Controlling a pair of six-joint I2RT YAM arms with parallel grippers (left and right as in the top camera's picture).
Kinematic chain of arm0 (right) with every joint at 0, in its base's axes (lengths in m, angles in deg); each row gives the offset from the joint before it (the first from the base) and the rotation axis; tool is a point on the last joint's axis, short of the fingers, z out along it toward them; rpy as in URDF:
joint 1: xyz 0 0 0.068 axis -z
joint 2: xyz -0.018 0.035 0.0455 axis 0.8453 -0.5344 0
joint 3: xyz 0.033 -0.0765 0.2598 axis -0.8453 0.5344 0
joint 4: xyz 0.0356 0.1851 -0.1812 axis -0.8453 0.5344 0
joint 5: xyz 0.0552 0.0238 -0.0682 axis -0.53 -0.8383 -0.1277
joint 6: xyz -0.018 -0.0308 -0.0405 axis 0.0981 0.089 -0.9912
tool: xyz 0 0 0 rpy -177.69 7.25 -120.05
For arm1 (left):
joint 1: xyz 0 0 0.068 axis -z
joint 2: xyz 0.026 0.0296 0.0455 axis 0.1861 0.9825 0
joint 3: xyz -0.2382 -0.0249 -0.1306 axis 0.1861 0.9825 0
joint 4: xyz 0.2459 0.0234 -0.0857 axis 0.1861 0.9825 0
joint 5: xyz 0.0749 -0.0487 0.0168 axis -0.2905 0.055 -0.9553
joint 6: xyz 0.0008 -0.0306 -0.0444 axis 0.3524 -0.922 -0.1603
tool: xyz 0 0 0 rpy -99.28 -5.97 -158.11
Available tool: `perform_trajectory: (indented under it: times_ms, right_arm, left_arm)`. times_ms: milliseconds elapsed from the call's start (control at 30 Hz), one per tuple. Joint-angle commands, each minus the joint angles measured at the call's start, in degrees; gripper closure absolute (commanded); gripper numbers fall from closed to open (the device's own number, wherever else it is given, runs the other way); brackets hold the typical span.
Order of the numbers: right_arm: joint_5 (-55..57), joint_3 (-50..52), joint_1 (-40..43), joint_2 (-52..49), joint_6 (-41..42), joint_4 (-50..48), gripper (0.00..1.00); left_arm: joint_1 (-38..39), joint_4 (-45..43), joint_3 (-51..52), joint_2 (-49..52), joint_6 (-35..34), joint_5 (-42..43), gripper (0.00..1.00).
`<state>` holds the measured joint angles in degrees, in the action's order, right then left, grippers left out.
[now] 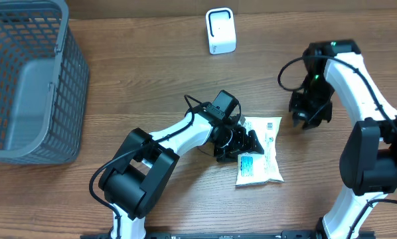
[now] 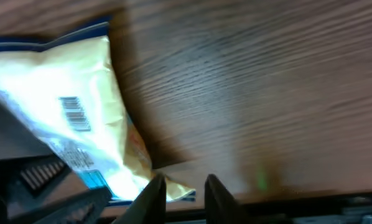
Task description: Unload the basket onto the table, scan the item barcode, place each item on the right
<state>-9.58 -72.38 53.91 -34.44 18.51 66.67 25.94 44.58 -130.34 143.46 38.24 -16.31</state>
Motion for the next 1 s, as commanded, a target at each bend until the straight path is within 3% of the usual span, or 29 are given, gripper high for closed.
perform_trajectory:
  times_ms: [0, 100, 233, 433, 567, 667, 733, 967]
  right_arm:
    - [-5.27, 4.83, -0.94, 0.96, -0.94, -2.71, 0.78]
    - [-8.57, 9.75, -2.84, 0.96, -1.95, -6.88, 0.79]
    - [-17.22, 15.56, -5.79, 0.96, -1.95, -14.53, 0.82]
    - [-23.50, 16.33, -8.61, 0.96, -1.09, -19.10, 0.85]
    - [-24.90, 16.11, -8.83, 0.96, -1.11, -19.80, 0.89]
    - [-24.68, 15.47, -7.72, 0.96, -1.38, -19.06, 0.89]
    - [-23.41, 14.49, -6.80, 0.96, -1.68, -17.55, 0.89]
    - [-10.99, 7.76, -4.59, 0.96, -1.77, -8.90, 0.87]
  left_arm:
    - [0.00, -0.83, 1.81, 2.91, -0.15, -9.99, 0.16]
    - [0.00, -1.20, 1.81, 2.91, -0.13, -9.97, 0.09]
    - [0.00, -1.25, 1.81, 2.91, -0.15, -9.94, 0.08]
    - [0.13, -1.27, 1.81, 2.91, -0.76, -10.01, 0.09]
    - [0.13, -1.22, 1.81, 2.91, -0.74, -10.25, 0.28]
    - [0.13, -1.18, 1.81, 2.91, -0.70, -11.50, 0.59]
    - [0.02, -1.18, 1.81, 2.91, -0.68, -11.45, 0.95]
    - [-1.62, 2.01, 1.01, 1.77, -0.02, -12.85, 0.96]
